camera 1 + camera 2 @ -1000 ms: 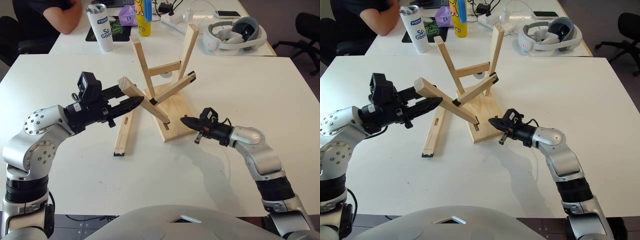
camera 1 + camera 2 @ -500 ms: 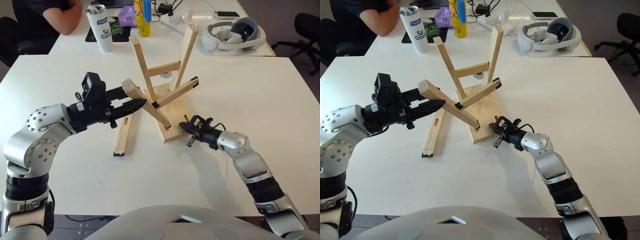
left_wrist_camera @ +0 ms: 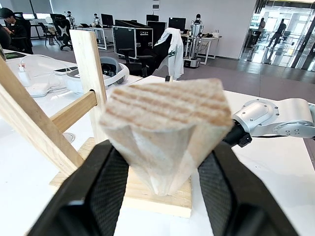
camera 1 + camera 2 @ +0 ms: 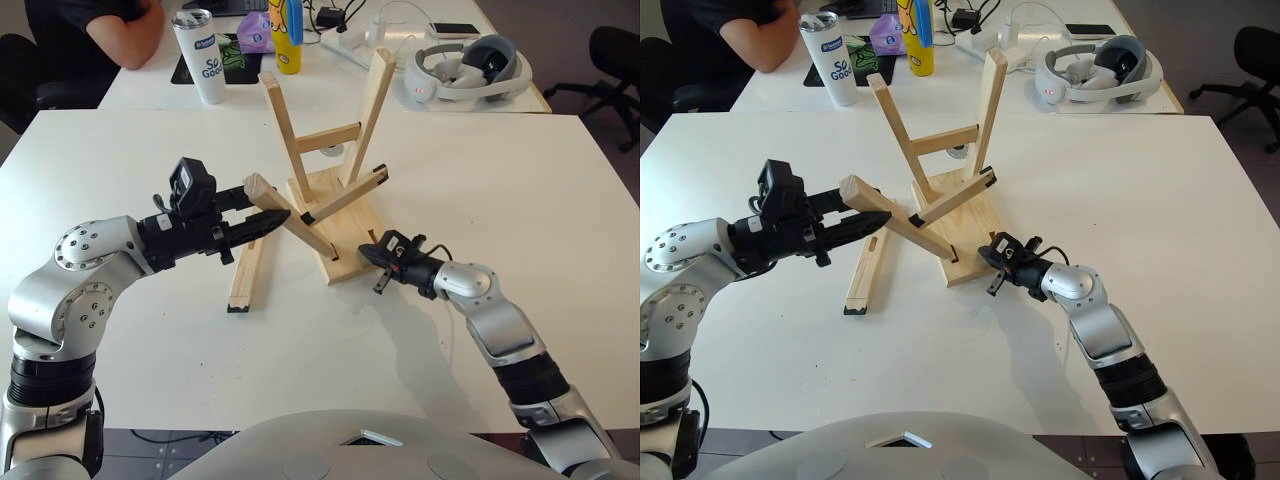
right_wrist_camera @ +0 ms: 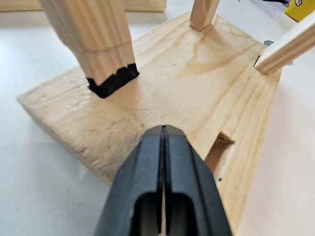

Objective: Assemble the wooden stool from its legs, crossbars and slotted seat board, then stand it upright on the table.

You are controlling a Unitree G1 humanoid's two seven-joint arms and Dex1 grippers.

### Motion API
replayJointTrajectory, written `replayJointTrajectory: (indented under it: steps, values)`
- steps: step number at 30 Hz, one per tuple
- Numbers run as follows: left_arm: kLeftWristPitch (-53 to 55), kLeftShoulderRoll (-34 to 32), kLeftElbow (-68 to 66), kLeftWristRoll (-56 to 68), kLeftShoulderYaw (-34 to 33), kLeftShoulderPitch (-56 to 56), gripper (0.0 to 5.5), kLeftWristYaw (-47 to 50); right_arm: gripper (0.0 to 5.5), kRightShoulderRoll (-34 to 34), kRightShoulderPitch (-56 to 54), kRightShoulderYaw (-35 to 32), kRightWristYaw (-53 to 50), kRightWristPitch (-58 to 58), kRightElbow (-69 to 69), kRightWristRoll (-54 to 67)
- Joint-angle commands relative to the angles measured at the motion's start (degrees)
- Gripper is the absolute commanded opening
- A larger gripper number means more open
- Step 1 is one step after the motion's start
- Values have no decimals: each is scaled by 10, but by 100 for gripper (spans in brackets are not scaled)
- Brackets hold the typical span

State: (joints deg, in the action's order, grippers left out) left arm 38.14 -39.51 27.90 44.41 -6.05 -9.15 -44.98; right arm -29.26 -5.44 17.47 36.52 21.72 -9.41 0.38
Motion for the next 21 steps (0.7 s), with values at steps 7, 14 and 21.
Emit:
replayJointTrajectory:
  steps: [7, 14, 21]
  values:
    - [26, -10, 18, -30, 44, -34, 204, 17, 0, -19, 24, 28, 13, 50, 15, -19]
    - [41, 3, 24, -35, 64, -46, 204, 45, 0, -19, 26, 33, 14, 48, 11, -25]
    - [47, 26, 7, -54, 93, -78, 204, 74, 0, -18, 25, 37, 17, 45, 8, -30]
